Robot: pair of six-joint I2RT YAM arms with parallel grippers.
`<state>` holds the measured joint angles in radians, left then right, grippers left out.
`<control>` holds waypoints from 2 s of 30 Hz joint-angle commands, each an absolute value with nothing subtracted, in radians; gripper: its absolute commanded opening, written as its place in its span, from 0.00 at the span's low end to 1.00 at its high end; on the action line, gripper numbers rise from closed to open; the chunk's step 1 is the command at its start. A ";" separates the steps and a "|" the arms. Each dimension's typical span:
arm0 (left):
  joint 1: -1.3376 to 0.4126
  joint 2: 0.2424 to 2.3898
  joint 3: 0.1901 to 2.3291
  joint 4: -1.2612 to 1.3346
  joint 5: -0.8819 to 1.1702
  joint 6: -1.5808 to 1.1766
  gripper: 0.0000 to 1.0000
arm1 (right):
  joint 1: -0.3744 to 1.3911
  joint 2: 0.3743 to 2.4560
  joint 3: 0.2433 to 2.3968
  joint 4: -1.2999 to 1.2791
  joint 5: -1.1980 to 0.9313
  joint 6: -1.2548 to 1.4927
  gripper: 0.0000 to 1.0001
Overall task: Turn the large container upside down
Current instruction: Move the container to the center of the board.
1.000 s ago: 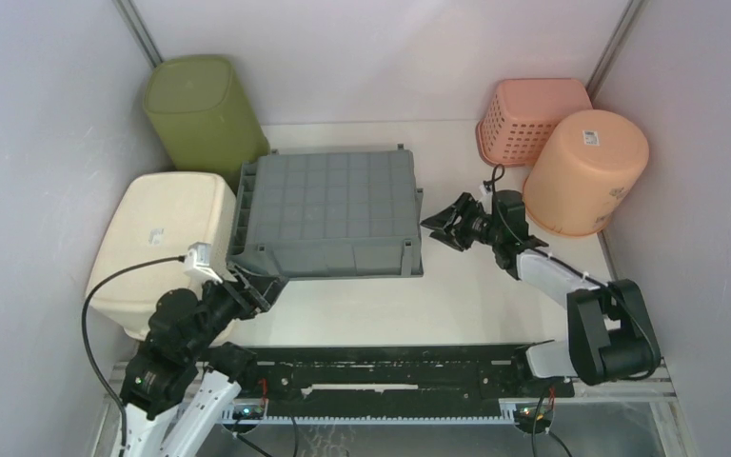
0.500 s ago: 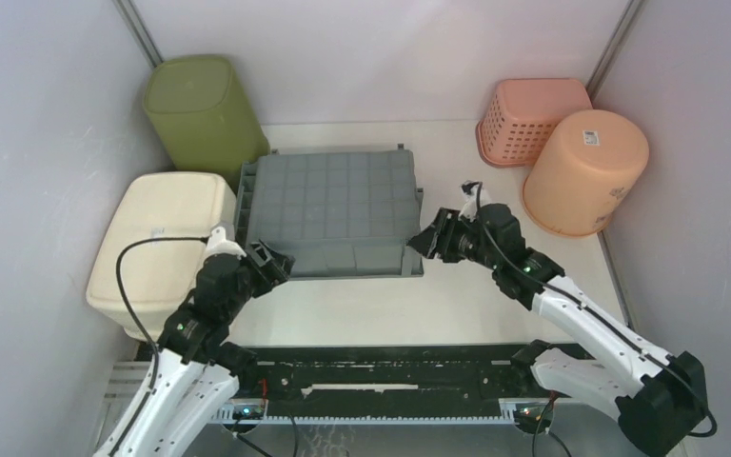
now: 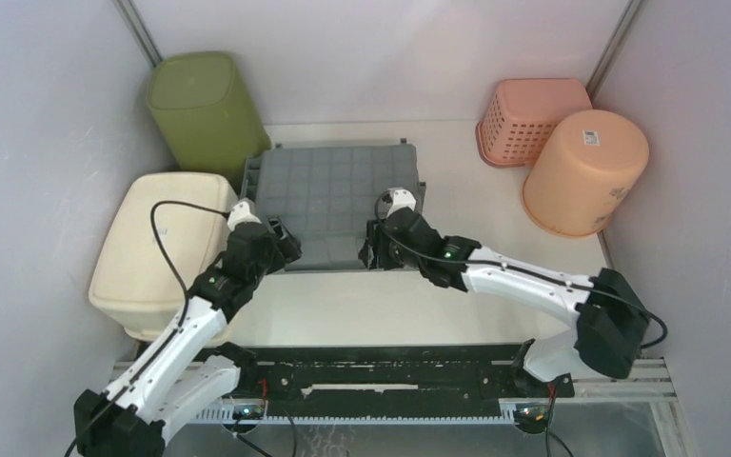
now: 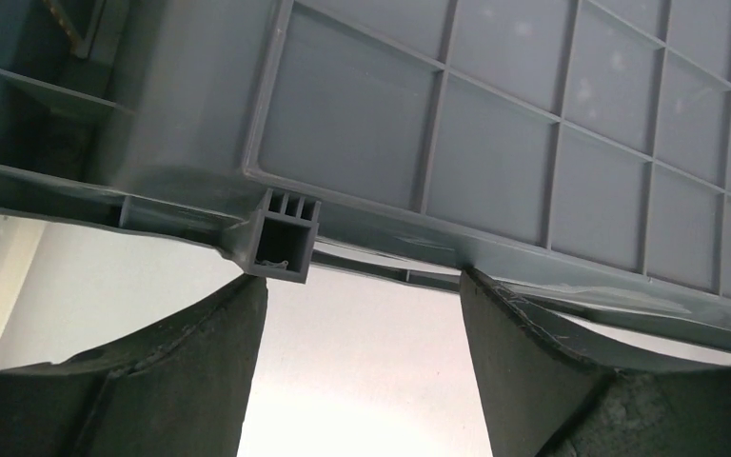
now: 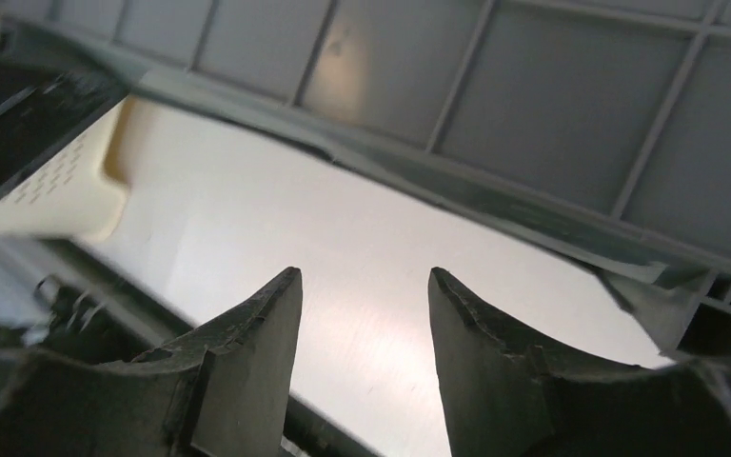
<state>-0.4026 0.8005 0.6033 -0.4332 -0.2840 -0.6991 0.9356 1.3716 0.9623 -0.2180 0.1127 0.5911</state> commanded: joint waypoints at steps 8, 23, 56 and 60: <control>-0.394 1.158 0.783 -0.176 -0.286 -0.604 0.77 | 0.762 1.421 1.044 -0.350 0.369 0.571 0.60; -0.345 1.618 1.142 -0.124 -0.225 -0.500 0.76 | 0.462 1.568 1.113 -0.235 0.111 0.538 0.60; -0.309 1.079 0.762 0.153 -0.151 -0.367 1.00 | 0.207 1.258 0.941 -0.196 0.101 0.469 0.66; -0.308 0.912 0.656 0.125 -0.273 -0.355 1.00 | 0.215 0.990 0.701 -0.089 0.185 0.375 0.75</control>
<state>-0.3058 1.0183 0.7475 0.0849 -0.1257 -0.3985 0.2073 1.1904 0.8619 -0.2218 0.0776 0.4751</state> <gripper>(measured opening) 0.998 0.679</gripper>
